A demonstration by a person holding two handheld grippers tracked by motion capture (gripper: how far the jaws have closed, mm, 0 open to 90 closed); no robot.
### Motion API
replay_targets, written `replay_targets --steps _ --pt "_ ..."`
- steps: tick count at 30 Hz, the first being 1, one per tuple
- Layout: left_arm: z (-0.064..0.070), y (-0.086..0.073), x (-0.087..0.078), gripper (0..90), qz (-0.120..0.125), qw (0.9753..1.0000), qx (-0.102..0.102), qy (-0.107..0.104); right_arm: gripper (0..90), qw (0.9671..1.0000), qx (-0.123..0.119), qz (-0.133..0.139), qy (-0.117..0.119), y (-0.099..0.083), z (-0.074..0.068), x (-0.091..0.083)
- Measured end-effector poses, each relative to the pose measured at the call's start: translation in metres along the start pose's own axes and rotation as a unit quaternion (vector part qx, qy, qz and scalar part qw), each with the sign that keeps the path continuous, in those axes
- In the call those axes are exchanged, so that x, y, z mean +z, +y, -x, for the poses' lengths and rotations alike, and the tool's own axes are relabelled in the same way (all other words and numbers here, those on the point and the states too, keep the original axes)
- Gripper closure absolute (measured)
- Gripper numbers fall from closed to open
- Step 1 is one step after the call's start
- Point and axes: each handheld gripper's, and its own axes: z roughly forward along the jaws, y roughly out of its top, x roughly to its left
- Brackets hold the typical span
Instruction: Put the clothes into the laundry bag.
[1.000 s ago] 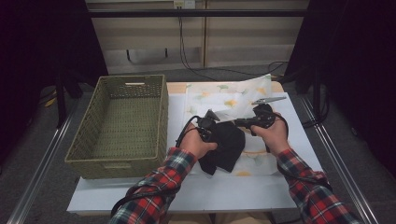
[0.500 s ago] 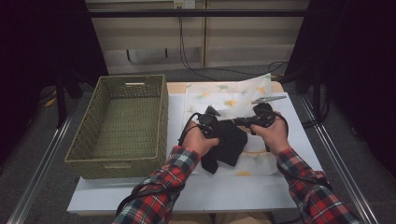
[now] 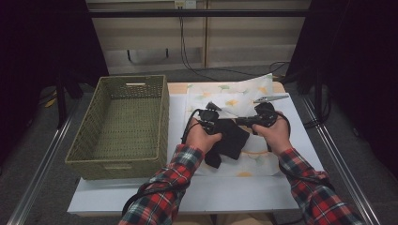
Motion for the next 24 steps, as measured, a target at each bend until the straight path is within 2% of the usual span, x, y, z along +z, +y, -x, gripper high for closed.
replay_targets --steps 1,3,8,10,11,12,15,16,19,20,24 --pt "-0.001 0.000 0.001 73.5 0.003 1.0000 -0.003 -0.002 89.8 1.0000 -0.001 0.000 0.000 0.000 0.000 0.000" --pt "-0.002 0.001 0.001 73.5 0.000 0.9999 0.008 0.007 89.8 1.0000 -0.001 0.000 0.000 0.000 0.000 0.000" --pt "-0.006 -0.001 0.005 72.2 -0.006 0.9999 0.004 -0.007 89.8 1.0000 -0.002 -0.001 0.000 0.000 -0.001 0.000" --pt "-0.006 -0.003 0.008 70.7 -0.008 0.9999 0.004 -0.007 89.8 1.0000 -0.003 -0.001 0.000 0.000 -0.001 0.000" --pt "-0.006 -0.003 0.009 69.4 -0.013 0.9999 0.009 -0.008 89.8 1.0000 -0.003 -0.002 0.001 0.000 -0.002 0.000" --pt "-0.006 -0.004 0.010 66.6 -0.011 0.9999 0.004 -0.011 89.8 1.0000 -0.002 -0.002 0.001 -0.001 -0.002 0.000" --pt "-0.007 -0.005 0.008 59.5 -0.013 0.9998 0.011 -0.005 89.7 1.0000 -0.003 -0.003 0.001 -0.002 -0.002 0.001" --pt "-0.008 -0.005 0.007 55.7 -0.013 0.9999 0.006 -0.010 89.8 1.0000 -0.003 -0.004 0.002 -0.003 -0.001 0.001" --pt "-0.011 -0.006 0.000 48.5 -0.014 0.9998 0.015 -0.001 89.7 1.0000 -0.002 -0.004 0.001 -0.005 0.000 0.002" --pt "-0.012 -0.007 -0.002 47.0 -0.015 0.9997 0.021 0.001 89.8 1.0000 -0.001 -0.004 0.002 -0.006 0.000 0.002" --pt "-0.014 -0.012 -0.007 43.5 -0.028 0.9995 0.016 -0.005 89.8 1.0000 -0.004 -0.005 0.001 -0.007 0.001 0.003"
